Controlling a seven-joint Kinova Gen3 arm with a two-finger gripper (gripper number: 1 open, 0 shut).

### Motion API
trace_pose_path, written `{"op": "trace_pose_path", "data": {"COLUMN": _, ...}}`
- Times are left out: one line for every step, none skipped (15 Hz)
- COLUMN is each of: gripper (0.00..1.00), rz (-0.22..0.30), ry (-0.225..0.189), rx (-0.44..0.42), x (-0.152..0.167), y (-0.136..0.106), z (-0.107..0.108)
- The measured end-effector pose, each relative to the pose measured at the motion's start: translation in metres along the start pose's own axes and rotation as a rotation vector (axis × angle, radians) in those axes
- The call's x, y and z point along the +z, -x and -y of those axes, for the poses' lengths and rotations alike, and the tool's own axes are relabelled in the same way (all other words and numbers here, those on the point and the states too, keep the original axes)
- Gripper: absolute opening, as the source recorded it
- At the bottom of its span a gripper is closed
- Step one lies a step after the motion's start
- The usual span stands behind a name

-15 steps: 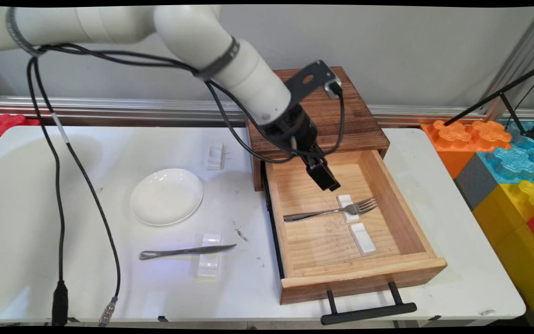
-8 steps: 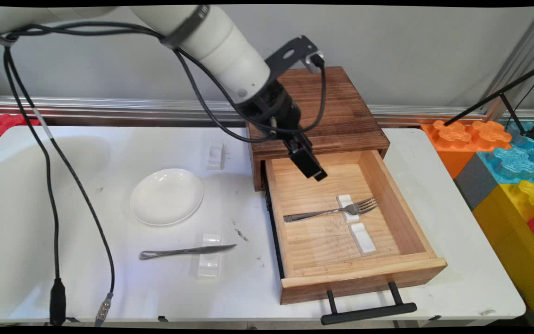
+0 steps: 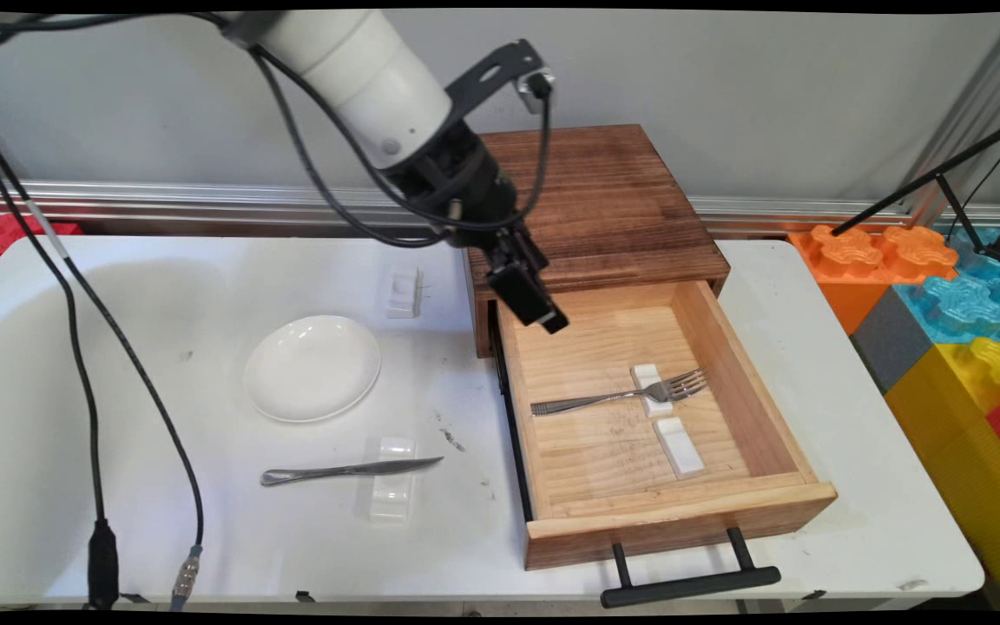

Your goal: Pick up the knife from the right of the white plate

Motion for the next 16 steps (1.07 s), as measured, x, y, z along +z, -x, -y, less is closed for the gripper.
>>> {"op": "trace_pose_path", "data": {"gripper": 1.00, "rz": 0.005, "ry": 0.005, "rx": 0.005, "x": -0.005, "y": 0.005, "z": -0.001}}
{"op": "trace_pose_path", "data": {"gripper": 1.00, "rz": 0.010, "ry": 0.011, "rx": 0.007, "x": -0.009, "y": 0.010, "z": -0.001}}
{"op": "trace_pose_path", "data": {"gripper": 1.00, "rz": 0.015, "ry": 0.017, "rx": 0.008, "x": -0.013, "y": 0.015, "z": -0.002}}
{"op": "trace_pose_path", "data": {"gripper": 1.00, "rz": 0.018, "ry": 0.024, "rx": 0.007, "x": -0.017, "y": 0.021, "z": -0.004}}
{"op": "trace_pose_path", "data": {"gripper": 1.00, "rz": 0.021, "ry": 0.030, "rx": 0.006, "x": -0.020, "y": 0.026, "z": -0.005}}
{"op": "trace_pose_path", "data": {"gripper": 1.00, "rz": 0.023, "ry": 0.033, "rx": 0.004, "x": -0.022, "y": 0.030, "z": -0.006}}
{"op": "trace_pose_path", "data": {"gripper": 1.00, "rz": 0.026, "ry": 0.037, "rx": 0.000, "x": -0.025, "y": 0.036, "z": -0.008}}
{"op": "trace_pose_path", "data": {"gripper": 1.00, "rz": 0.027, "ry": 0.040, "rx": -0.008, "x": -0.029, "y": 0.043, "z": -0.010}}
{"op": "trace_pose_path", "data": {"gripper": 1.00, "rz": 0.031, "ry": 0.044, "rx": -0.017, "x": -0.032, "y": 0.051, "z": -0.013}}
{"op": "trace_pose_path", "data": {"gripper": 1.00, "rz": 0.035, "ry": 0.046, "rx": -0.024, "x": -0.035, "y": 0.058, "z": -0.015}}
{"op": "trace_pose_path", "data": {"gripper": 1.00, "rz": 0.039, "ry": 0.048, "rx": -0.028, "x": -0.037, "y": 0.063, "z": -0.017}}
{"op": "trace_pose_path", "data": {"gripper": 1.00, "rz": 0.044, "ry": 0.050, "rx": -0.033, "x": -0.039, "y": 0.071, "z": -0.018}}
{"op": "trace_pose_path", "data": {"gripper": 1.00, "rz": 0.052, "ry": 0.050, "rx": -0.036, "x": -0.042, "y": 0.081, "z": -0.020}}
{"op": "trace_pose_path", "data": {"gripper": 1.00, "rz": 0.060, "ry": 0.049, "rx": -0.037, "x": -0.044, "y": 0.090, "z": -0.021}}
{"op": "trace_pose_path", "data": {"gripper": 1.00, "rz": 0.068, "ry": 0.049, "rx": -0.036, "x": -0.046, "y": 0.098, "z": -0.022}}
{"op": "trace_pose_path", "data": {"gripper": 1.00, "rz": 0.077, "ry": 0.048, "rx": -0.032, "x": -0.047, "y": 0.108, "z": -0.023}}
